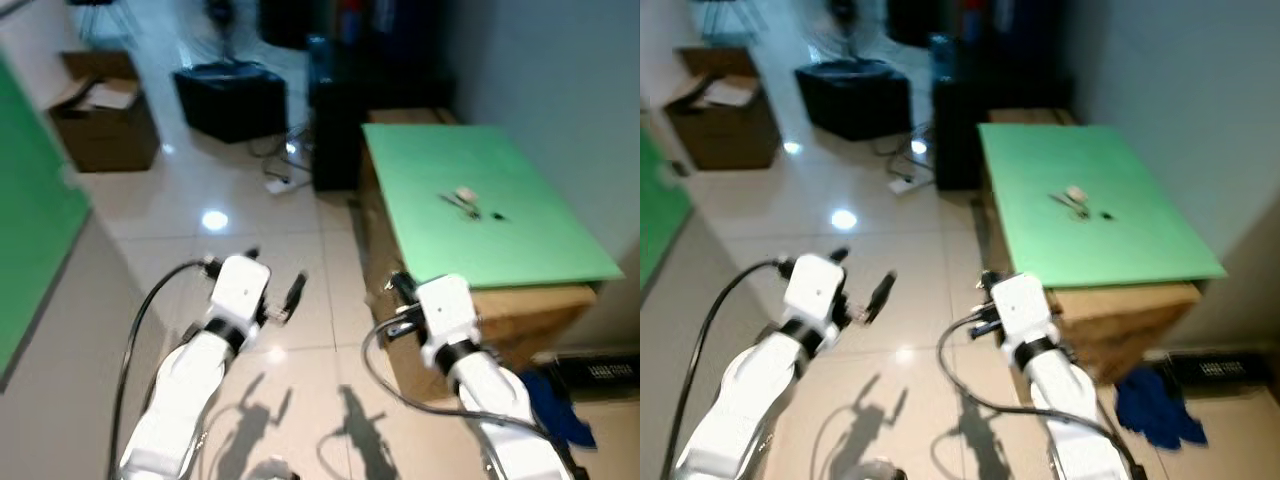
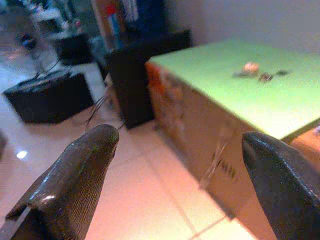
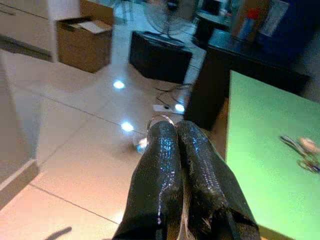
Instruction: Hang keys on a hook
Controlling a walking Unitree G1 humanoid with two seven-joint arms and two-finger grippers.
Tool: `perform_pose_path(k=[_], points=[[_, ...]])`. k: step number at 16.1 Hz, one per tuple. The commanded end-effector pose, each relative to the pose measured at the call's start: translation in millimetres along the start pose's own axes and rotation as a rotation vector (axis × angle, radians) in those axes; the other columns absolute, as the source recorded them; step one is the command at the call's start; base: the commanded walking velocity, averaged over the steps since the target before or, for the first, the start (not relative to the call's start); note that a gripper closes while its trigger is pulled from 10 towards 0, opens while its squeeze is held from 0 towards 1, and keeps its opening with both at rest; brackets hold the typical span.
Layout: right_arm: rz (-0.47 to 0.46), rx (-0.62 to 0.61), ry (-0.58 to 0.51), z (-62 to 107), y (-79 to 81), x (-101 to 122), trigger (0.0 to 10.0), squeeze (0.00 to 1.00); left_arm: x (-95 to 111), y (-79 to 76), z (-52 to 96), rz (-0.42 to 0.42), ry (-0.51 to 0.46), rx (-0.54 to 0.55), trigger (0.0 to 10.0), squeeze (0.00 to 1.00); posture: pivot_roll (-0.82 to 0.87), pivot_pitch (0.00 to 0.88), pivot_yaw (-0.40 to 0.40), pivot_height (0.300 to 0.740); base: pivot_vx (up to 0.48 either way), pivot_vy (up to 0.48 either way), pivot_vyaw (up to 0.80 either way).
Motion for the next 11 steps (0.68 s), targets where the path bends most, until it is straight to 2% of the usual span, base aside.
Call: perform_pose_path(k=[1,6,11], points=[[0.017,0.005,0.033,4.5,-2.4,-9.0,10.0,0.00,-6.5,-10.3,1.0,-0.029,0.033,-0.059,10.0,0.00,-0.07,0.000,0.001,0.718,0.000,0.000,0.80],[0.012,0.000,0.044,4.6,-1.4,-13.8,10.0,0.00,-8.5,-7.8,2.4,-0.004,0.033,-0.040,10.0,0.00,-0.06,0.000,0.006,0.718,0.000,0.000,0.80],[0.014,0.007,0.020,-0.9,-0.1,-7.9,10.0,0.00,-7.2,-6.0,0.8,-0.024,0.020,-0.023,10.0,0.00,-0.07,0.000,0.007,0.718,0.000,0.000,0.80]])
Point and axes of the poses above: a point about 5 cm out from each wrist's last joint towards the gripper, its own z axis pointing back from the gripper into the wrist, its own x axis along the axis of the wrist's last joint, y = z × x, the point moved 1 cm from there along -z, pointing out of the wrist towards the gripper, and after that the axes turned 12 degrees about z, right-handed, at the moved point
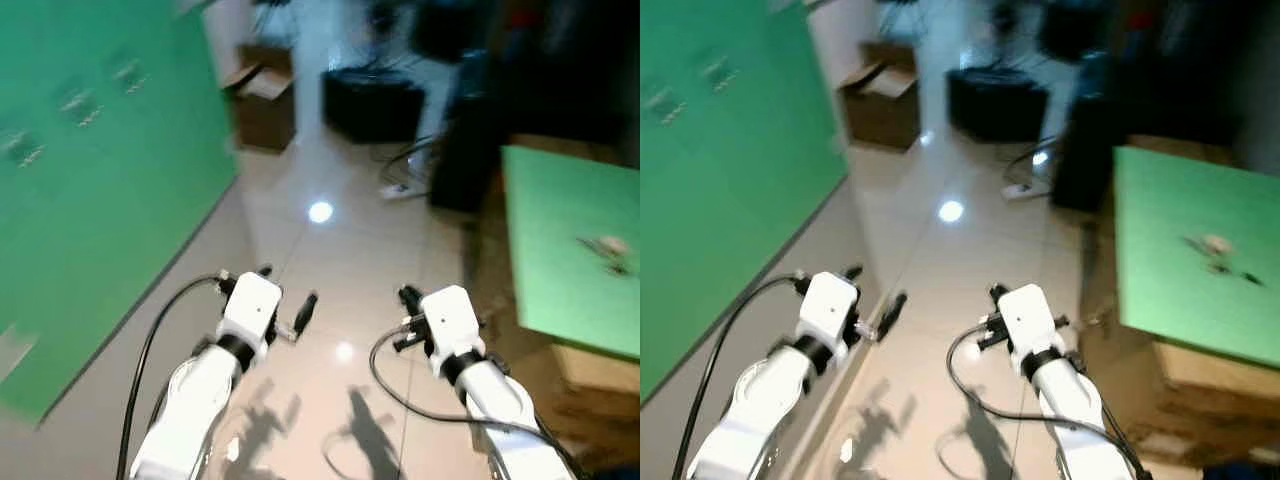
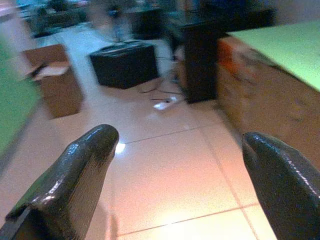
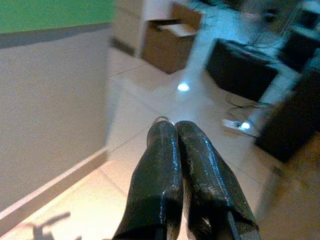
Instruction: Hang keys on a hook
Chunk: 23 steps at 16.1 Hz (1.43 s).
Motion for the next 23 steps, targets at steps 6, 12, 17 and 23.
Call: perform_pose_path(k=[6,12,17,23], points=[[0.012,0.026,-0.047,-8.1,4.1,11,10.0,0.00,3,8.7,1.6,-0.008,-0.023,0.086,10.0,0.00,-0.06,0.000,-0.004,0.718,0.000,-0.239,0.80],[0.010,0.054,-0.074,-17.3,1.2,16,10.0,0.00,5,13.7,4.6,0.013,-0.050,0.182,10.0,0.00,-0.02,0.000,-0.052,0.718,0.000,-0.391,0.80],[0.018,0.067,-0.095,-22.2,-2.1,20,10.0,0.00,5,15.5,7.8,0.019,-0.060,0.223,10.0,0.00,-0.02,0.000,-0.061,0.718,0.000,-0.389,0.80],[-0.053,0.020,-0.112,-23.4,-4.5,24,10.0,0.00,10,22.5,6.0,0.044,-0.073,0.257,10.0,0.00,-0.03,0.000,-0.033,0.718,0.000,-0.301,0.80]])
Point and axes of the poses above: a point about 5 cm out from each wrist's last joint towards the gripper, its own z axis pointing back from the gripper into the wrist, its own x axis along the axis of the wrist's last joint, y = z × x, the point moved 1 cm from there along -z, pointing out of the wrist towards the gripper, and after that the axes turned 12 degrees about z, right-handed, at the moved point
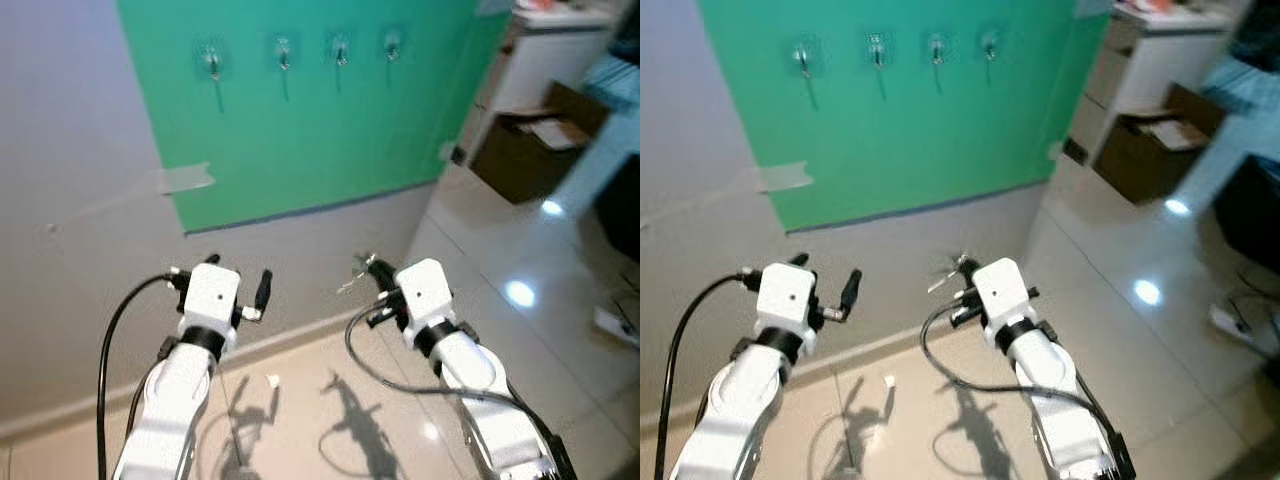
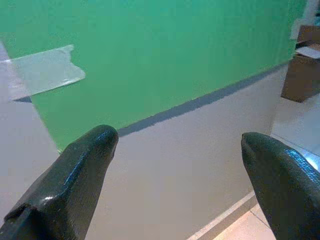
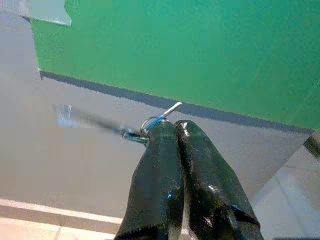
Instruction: Hang keys on a hook
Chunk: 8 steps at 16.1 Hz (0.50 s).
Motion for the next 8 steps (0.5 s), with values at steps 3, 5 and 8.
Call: perform_pose_path(k=[3,5,8], points=[[-0.118,-0.117,0.002,4.8,-16.1,-2,10.0,0.00,14,-1.3,-7.4,-0.013,-0.049,-0.018,10.0,0.00,-0.03,0.000,-0.012,0.718,0.000,0.000,0.27],[-0.134,-0.136,0.008,6.3,-17.0,-3,10.0,0.00,20,-2.7,-10.2,-0.012,-0.075,-0.043,10.0,0.00,-0.04,0.000,-0.003,0.718,0.000,0.000,0.00],[-0.134,-0.188,0.006,6.5,-25.9,0,10.0,0.00,26,-6.8,-14.4,0.002,-0.095,-0.065,10.0,0.00,-0.04,0.000,0.007,0.718,0.381,0.000,0.00]])
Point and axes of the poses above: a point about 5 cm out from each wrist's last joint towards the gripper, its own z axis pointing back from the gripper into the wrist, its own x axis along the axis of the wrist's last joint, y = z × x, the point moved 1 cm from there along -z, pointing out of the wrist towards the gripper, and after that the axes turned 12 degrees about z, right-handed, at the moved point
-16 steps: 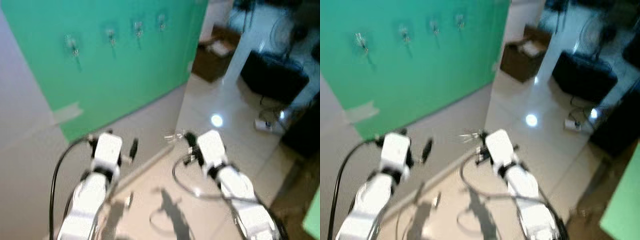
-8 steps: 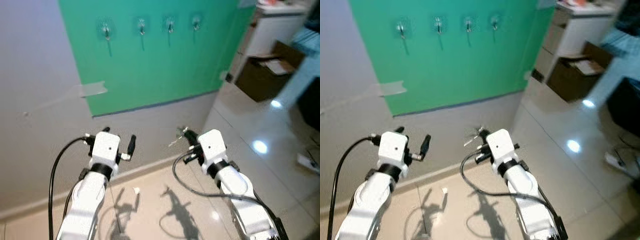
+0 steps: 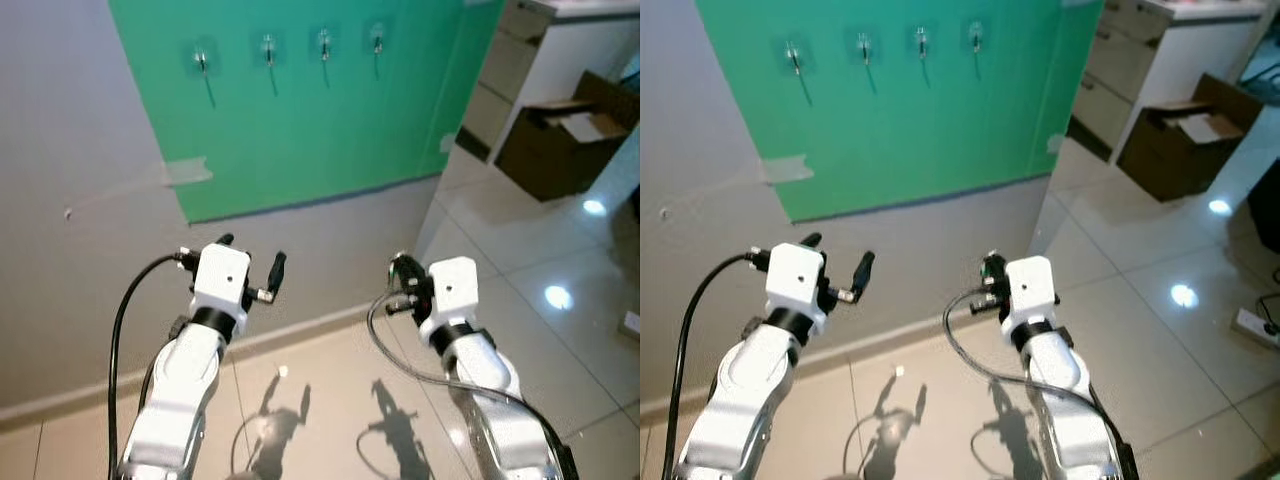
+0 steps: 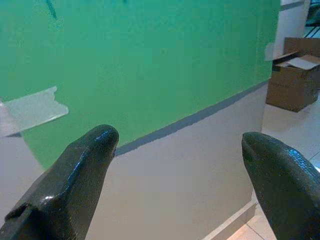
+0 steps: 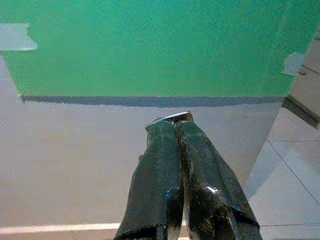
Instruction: Hang keys on a hook
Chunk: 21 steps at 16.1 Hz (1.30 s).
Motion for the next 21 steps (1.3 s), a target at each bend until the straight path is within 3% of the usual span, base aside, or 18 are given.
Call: perform_pose_path(k=[1,3,10,14,17,21], points=[[0.005,-0.035,-0.037,-2.3,-8.9,11,10.0,0.00,7,-1.5,-3.6,0.001,-0.029,-0.014,10.0,0.00,-0.04,0.000,0.008,0.718,0.480,0.000,0.00],[0.077,-0.054,-0.053,-5.8,-13.0,19,10.0,0.00,7,-2.1,-4.1,0.007,-0.029,-0.023,10.0,0.00,-0.05,0.000,0.008,0.718,0.480,0.000,0.35],[0.083,-0.018,-0.116,-10.2,-10.4,36,10.0,0.00,7,-2.6,-2.3,0.004,-0.031,-0.036,10.0,0.00,-0.04,0.000,-0.001,0.718,0.480,0.000,0.80],[-0.017,-0.028,-0.167,-7.5,-16.5,44,10.0,0.00,9,-5.3,-1.5,-0.003,-0.037,-0.056,10.0,0.00,-0.04,0.000,0.000,0.718,0.480,0.000,0.20],[-0.064,0.091,-0.196,-1.7,-14.2,48,10.0,0.00,8,-13.3,-1.5,0.007,-0.032,-0.096,10.0,0.00,-0.05,0.000,0.001,0.718,0.285,0.000,0.00],[-0.131,0.196,-0.307,3.8,-14.3,70,10.0,0.00,11,-23.2,-1.2,0.007,-0.053,-0.162,10.0,0.00,-0.05,0.000,-0.008,0.718,0.000,0.000,0.00]])
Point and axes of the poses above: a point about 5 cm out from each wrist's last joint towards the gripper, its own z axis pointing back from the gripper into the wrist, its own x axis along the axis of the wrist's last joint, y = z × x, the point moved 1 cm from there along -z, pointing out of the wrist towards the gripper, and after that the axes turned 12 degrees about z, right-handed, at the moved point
